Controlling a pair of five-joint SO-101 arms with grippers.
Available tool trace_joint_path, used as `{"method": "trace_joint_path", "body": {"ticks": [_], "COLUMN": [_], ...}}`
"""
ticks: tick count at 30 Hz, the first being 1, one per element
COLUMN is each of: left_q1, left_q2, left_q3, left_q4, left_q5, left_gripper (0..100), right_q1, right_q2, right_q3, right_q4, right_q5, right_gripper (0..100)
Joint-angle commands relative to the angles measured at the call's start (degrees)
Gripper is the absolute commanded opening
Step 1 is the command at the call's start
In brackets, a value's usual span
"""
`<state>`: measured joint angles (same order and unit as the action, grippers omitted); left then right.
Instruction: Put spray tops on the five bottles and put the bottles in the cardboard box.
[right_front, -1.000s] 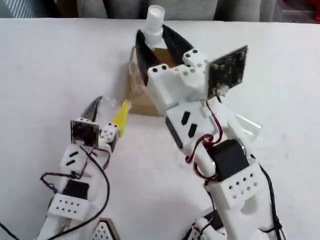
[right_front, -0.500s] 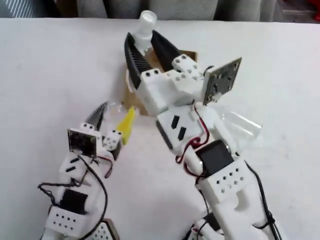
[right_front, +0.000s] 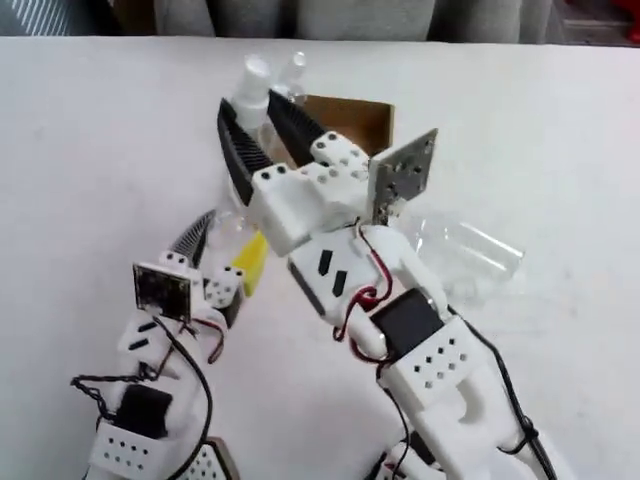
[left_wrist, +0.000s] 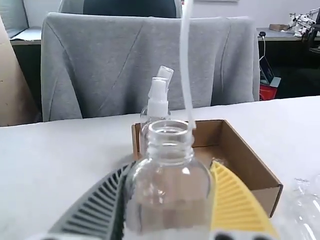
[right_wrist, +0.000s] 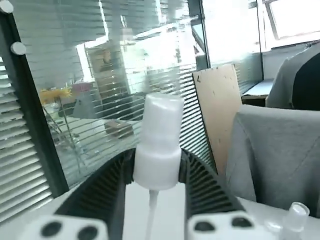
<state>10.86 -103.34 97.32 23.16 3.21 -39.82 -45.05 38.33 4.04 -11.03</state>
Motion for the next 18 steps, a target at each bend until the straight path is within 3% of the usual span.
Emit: {"method": "trace_joint_path", "body": {"ticks": [1, 18], "left_q1": [0.8, 0.7], "left_q2": [-1.5, -1.5], "left_q3": [-0.3, -0.4], "left_q4": [0.3, 0.4], "left_q5": [0.8, 0.9], "left_gripper": [2, 2], "right_q1": [-0.2, -2.2], "right_q2": [-1.3, -1.2], "right_q3": [0.0, 2.8], "right_q4": [-3.1, -6.6], "right_q5": [-0.4, -0.4], "right_gripper": [1.8, 1.7]}}
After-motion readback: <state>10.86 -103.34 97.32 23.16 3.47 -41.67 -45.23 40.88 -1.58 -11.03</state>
